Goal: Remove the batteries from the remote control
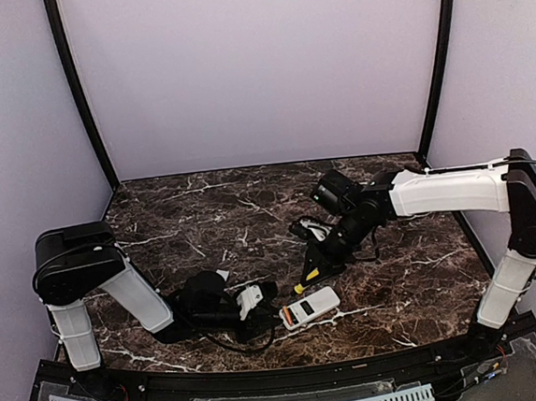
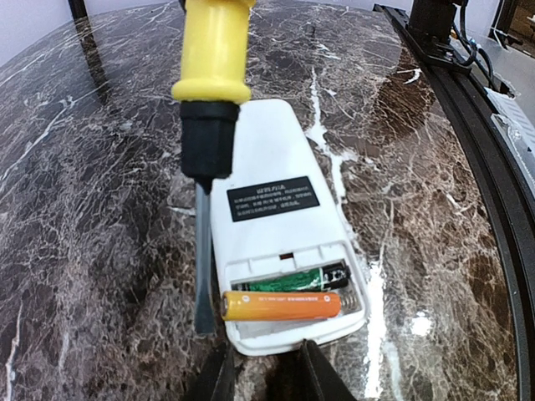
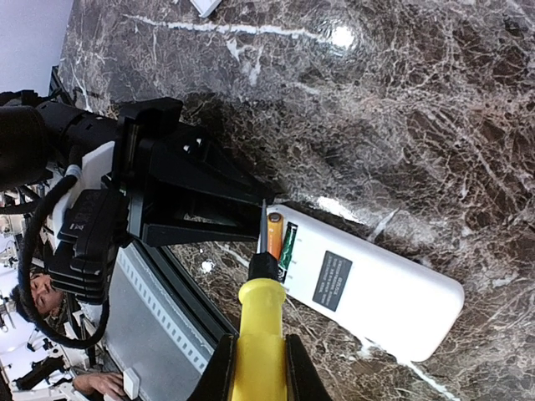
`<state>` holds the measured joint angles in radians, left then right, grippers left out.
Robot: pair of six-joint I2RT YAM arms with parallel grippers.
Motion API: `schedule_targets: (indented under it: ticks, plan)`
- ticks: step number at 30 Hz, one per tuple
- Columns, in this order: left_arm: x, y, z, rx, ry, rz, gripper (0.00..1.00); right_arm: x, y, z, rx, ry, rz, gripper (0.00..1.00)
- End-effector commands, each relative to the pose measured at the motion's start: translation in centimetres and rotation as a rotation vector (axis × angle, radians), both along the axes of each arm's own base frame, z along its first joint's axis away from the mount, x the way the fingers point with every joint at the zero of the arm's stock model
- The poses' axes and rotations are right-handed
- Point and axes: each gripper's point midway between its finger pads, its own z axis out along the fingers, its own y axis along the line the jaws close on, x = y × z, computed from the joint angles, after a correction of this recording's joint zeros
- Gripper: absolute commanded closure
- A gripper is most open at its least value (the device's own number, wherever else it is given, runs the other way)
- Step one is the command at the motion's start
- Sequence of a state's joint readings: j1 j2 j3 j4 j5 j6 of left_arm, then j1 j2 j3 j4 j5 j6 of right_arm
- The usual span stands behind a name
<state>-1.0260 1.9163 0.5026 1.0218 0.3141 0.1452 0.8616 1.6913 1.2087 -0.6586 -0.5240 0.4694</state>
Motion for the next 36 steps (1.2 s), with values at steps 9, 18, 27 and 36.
schedule_targets:
  ticks: [9, 18, 27, 36]
  plan:
    - [0.2, 0.1, 0.4, 0.025, 0.008, 0.024, 0.73, 1.4, 0.3, 0.7, 0.026, -0.03, 0.031, 1.0]
    - [0.3, 0.2, 0.9, 0.05, 0.001, 0.027, 0.67, 1.6, -1.6, 2.4, 0.0, -0.093, -0.002, 1.0]
    - [0.6, -0.1, 1.8, 0.082, 0.012, 0.035, 0.5, 0.7, -3.3, 1.9, -0.029, -0.094, -0.036, 1.0]
    - [0.3, 0.3, 1.2, 0.129, 0.024, 0.027, 0.53, -0.5, -3.2, 1.8, 0.008, -0.065, -0.038, 1.0]
